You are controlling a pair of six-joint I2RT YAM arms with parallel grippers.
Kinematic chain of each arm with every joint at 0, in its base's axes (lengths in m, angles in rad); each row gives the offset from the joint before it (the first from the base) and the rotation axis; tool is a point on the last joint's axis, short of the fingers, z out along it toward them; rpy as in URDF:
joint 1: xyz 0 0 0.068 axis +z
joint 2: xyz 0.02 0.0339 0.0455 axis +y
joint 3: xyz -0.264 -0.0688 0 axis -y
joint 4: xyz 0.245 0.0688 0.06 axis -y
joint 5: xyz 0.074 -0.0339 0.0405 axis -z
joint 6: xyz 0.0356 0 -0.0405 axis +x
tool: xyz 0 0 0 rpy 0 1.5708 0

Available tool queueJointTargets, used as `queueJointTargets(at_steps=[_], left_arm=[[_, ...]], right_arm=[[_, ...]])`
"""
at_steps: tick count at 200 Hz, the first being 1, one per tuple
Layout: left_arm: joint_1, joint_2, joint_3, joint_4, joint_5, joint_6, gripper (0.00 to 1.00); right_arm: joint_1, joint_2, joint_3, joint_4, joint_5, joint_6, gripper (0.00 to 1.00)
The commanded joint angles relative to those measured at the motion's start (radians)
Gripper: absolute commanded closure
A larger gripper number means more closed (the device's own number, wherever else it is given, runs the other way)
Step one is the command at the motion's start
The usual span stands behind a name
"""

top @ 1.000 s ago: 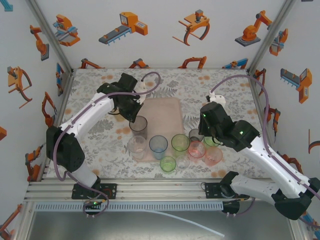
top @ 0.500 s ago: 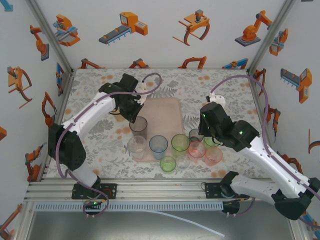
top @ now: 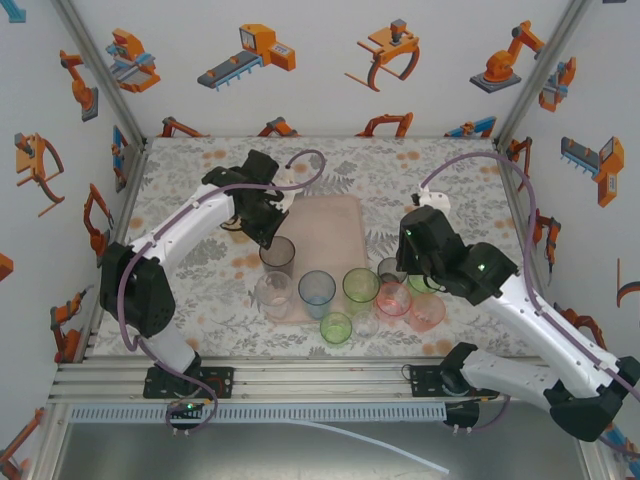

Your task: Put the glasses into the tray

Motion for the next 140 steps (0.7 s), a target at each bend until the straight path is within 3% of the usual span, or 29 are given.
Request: queueJointTargets(at_steps=[1,140], left_arm=[[-0.005,0.006,-0.01,0.0,0.031,0.013,0.82],[-0.006,0.017,-0.026,0.008,0.055,-0.001,0.84]], right_arm=[[-0.006,-0.021,-0.016,0.011,0.008,0.022,0.63],[-0.006,-0.042,-0.039,0.011,0.006,0.034,0.63]])
